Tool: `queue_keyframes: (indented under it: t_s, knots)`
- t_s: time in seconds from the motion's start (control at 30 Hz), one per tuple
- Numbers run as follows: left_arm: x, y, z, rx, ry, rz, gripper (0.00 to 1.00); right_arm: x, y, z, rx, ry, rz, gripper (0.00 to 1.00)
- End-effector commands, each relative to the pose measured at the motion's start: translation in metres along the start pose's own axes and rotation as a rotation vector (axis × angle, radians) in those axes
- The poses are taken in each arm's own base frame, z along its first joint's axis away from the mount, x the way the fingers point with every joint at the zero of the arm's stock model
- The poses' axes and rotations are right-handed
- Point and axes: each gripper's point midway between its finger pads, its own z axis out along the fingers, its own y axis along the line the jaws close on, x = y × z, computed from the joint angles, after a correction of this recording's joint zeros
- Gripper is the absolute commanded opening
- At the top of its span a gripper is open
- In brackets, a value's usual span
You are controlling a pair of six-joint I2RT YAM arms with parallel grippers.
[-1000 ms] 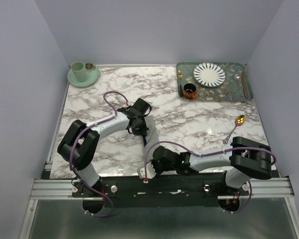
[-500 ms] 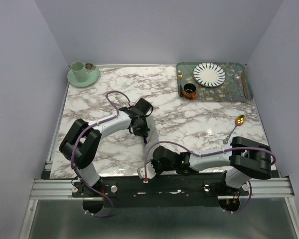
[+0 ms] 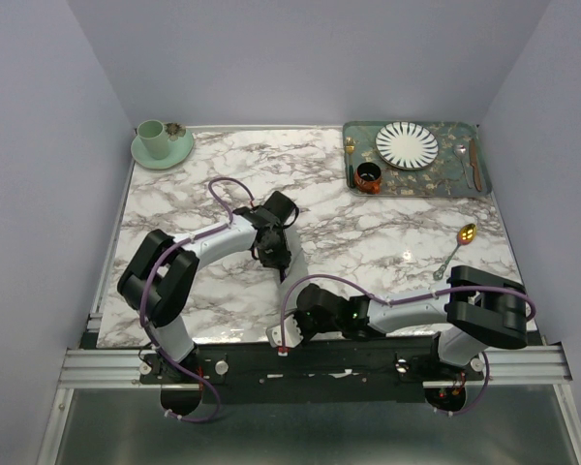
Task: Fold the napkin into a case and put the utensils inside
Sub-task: Insert the knife into the folded napkin.
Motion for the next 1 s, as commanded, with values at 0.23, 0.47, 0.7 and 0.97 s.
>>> queue_keyframes:
  t_s: [0.23,0.47,0.7,0.97]
  knots:
    - [-0.025,-0.014,-0.024,0.034,-0.096,0.006,0.55,0.003,0.006,-0.003,-0.025,0.011,-0.015,0.24]
    - [-0.092,-0.015,-0.056,0.098,-0.280,-0.065,0.59,-0.008,0.014,-0.015,-0.062,-0.049,-0.012,0.31]
    - [-0.159,0.000,-0.092,0.114,-0.481,-0.087,0.62,-0.024,0.011,-0.040,-0.072,-0.101,0.048,0.45]
    - [-0.202,0.019,-0.134,0.095,-0.723,-0.035,0.64,-0.005,-0.041,-0.123,0.130,-0.064,0.534,0.66]
